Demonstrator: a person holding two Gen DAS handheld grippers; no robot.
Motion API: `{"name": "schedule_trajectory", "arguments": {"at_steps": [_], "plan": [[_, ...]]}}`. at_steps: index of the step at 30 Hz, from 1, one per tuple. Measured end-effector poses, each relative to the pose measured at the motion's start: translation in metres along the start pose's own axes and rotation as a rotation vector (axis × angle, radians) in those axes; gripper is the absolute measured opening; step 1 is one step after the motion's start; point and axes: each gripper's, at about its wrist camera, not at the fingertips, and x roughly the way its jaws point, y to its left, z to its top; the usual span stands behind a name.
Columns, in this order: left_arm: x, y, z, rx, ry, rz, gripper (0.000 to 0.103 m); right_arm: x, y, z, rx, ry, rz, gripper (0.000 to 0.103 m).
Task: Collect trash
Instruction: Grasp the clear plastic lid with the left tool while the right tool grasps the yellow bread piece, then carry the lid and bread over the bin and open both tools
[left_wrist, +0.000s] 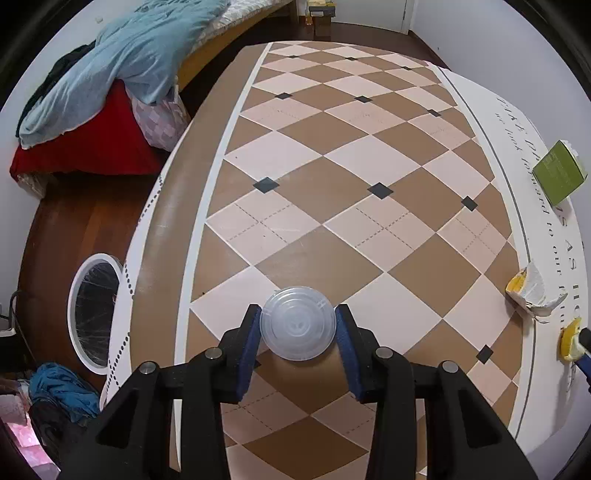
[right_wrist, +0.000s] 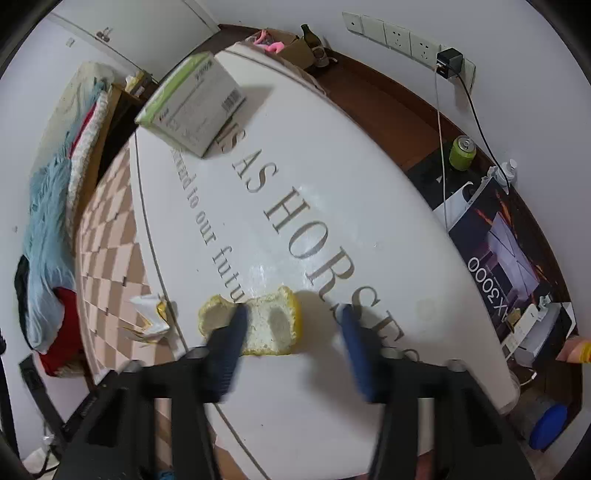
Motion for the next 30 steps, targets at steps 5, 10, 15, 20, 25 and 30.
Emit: {"name": "schedule_trajectory", "arguments": {"at_steps": [5, 10, 15, 20, 25, 30], "plan": [[-0.008, 0.0, -0.002, -0.001, -0.023, 0.02, 0.037, 0.0, 0.008, -0.001, -0.044, -0.019, -0.018, 0.01], [-0.03, 0.007, -0.001, -0.006, -0.064, 0.013, 0.036, -0.018, 0.018, -0.002, -0.08, -0.048, -0.006, 0.008], [-0.07, 0.021, 0.003, -0.012, -0.14, -0.002, 0.036, -0.05, 0.046, -0.008, -0.146, -0.092, 0.028, 0.008], [-0.116, 0.048, 0.004, -0.035, -0.22, -0.013, 0.036, -0.085, 0.093, -0.021, -0.235, -0.127, 0.09, 0.008], [-0.157, 0.091, 0.002, -0.08, -0.287, -0.012, 0.036, -0.115, 0.159, -0.044, -0.35, -0.147, 0.174, 0.008], [-0.189, 0.145, -0.007, -0.141, -0.339, 0.008, 0.036, -0.129, 0.233, -0.079, -0.473, -0.141, 0.246, 0.008]]}}
